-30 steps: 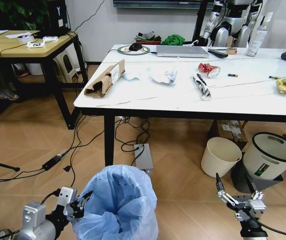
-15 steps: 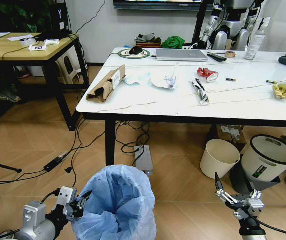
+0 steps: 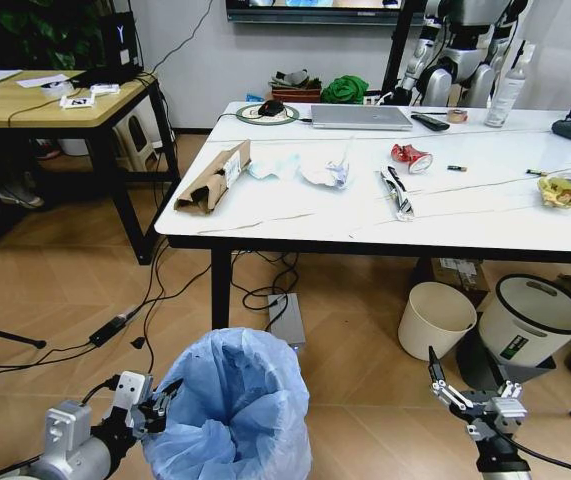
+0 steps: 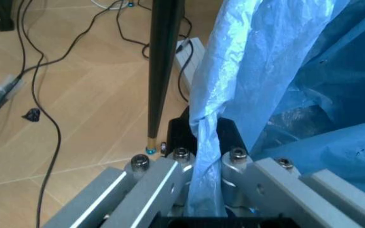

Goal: Pick up the trash bin and place the trash from the table into it.

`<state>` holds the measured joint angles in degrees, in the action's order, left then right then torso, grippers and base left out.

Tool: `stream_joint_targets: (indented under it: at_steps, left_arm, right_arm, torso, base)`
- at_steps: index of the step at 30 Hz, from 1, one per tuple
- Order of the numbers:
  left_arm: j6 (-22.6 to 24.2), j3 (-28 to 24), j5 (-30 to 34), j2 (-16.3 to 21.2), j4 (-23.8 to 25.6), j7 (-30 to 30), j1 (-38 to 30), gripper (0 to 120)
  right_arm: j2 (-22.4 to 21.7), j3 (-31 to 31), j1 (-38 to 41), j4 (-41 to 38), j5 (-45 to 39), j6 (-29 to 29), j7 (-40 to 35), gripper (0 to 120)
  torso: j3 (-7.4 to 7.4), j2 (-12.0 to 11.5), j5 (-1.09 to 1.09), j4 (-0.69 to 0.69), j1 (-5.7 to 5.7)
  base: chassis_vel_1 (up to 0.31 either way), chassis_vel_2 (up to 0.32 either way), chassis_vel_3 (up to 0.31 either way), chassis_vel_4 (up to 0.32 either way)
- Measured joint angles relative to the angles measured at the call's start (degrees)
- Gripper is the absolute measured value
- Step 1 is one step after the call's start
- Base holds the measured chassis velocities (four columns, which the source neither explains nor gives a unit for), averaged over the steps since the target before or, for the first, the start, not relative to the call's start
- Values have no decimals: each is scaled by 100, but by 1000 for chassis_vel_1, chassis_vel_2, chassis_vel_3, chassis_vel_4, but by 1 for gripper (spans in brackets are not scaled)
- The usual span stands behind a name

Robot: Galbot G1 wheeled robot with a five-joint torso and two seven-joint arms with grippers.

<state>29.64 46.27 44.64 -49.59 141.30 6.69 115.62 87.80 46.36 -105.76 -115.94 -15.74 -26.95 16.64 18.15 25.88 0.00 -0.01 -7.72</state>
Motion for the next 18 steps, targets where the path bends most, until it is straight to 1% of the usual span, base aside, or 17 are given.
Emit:
stream_joint_targets:
  at_steps: [9, 18]
  left_arm:
    - [-12, -1, -5, -12, -1, -9, 7, 0]
    - [-34, 1, -10, 2, 0, -29, 14, 0]
  right_arm:
    - [10, -9, -13, -74, 22, 0, 2, 100]
    - [13, -20, -2, -84, 46, 6, 3, 100]
  torso:
    - [143, 221, 0, 0, -78]
    - [249, 407, 0, 0, -157]
  base:
    - [0, 0, 0, 0]
    - [0, 0, 0, 0]
